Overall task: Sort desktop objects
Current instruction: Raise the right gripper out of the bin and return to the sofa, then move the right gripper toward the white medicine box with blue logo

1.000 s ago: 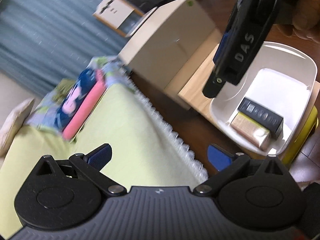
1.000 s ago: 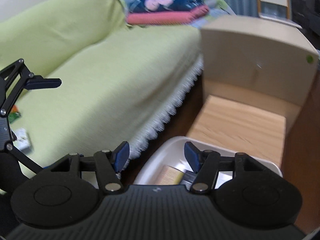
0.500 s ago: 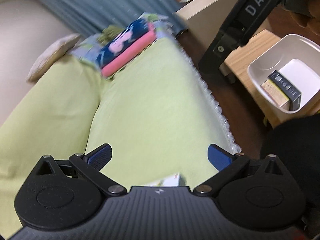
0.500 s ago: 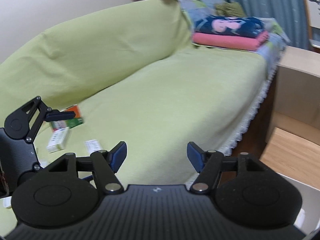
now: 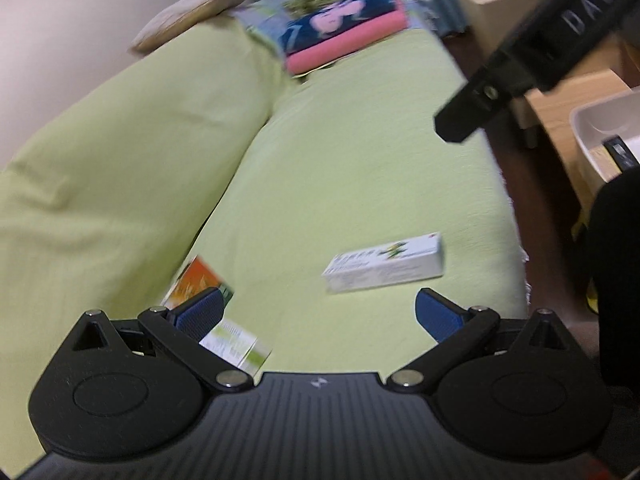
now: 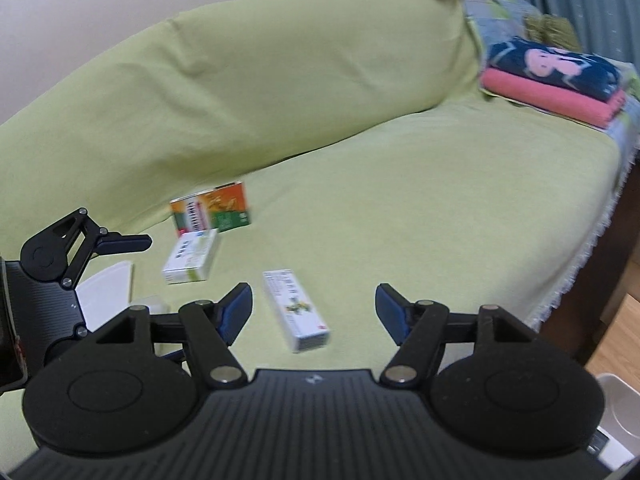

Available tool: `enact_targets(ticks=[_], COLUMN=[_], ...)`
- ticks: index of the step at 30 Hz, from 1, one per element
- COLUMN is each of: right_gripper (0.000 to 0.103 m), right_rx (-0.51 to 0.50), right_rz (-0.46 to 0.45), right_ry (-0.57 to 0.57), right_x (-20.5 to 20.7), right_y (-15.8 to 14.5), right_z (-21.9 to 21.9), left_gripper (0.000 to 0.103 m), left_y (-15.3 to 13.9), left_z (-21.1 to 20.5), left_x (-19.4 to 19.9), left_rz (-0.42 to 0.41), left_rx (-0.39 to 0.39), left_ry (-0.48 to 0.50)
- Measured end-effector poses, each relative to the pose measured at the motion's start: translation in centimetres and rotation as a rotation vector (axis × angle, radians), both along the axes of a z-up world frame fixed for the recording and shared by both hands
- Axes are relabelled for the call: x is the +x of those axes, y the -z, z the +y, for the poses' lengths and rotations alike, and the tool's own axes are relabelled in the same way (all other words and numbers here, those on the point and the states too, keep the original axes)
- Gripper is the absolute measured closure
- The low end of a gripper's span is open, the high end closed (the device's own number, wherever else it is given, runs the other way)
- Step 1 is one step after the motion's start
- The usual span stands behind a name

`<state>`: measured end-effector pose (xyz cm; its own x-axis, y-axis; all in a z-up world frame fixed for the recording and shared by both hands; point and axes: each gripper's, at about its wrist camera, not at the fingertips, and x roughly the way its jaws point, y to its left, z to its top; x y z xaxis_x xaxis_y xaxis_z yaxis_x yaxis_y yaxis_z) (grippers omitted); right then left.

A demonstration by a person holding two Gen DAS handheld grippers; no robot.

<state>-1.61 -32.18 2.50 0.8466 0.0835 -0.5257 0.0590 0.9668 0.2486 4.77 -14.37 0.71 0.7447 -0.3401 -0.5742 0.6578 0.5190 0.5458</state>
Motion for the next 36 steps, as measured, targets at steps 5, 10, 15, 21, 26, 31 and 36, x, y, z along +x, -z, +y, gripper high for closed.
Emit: enact_targets(ticks=[5,10,15,21,26,31,36], right_gripper=[0.038,0.037,0.037,0.035,0.034,0.034,0.034], right_rx=[-0.011,-0.015,-0.015,-0.018,-0.020,-0.027,-0.024], right_rz=[0.000,0.008,0.012,0.018,0.020,0.026,0.045], right_ry=[-0.060,-0.102,-0.134,-0.155,-0.172,-0.199,-0.219], right_x=[2.2,4.0,5.2,6.4,7.2,8.5,10.3], right_y=[-0.1,0.1,0.1,0.1,0.0,0.2,0.7], right_z=[2.6,4.6,6.1,7.3,8.2,9.4,10.7], left_gripper=[0.000,0.000,0.000,0.000,0.000,0.000,0.000], left_y=[-0.3,-0.5,-0.3,0.0,0.2,0.4,0.7], left_z=[2.5,4.2,5.3,6.4,7.1,7.8,8.9], left_x=[0.8,1.1,1.6,2.8,3.2,3.6,4.7], left_rz=[0.030,0.056,0.070,0.088,0.084,0.084,0.080], left_rx=[-0.063,-0.121,-0.152,-0.204,-0.202,-0.201,-0.199], left_ry=[-0.105,-0.182,-0.242,-0.332,-0.352,-0.366,-0.388])
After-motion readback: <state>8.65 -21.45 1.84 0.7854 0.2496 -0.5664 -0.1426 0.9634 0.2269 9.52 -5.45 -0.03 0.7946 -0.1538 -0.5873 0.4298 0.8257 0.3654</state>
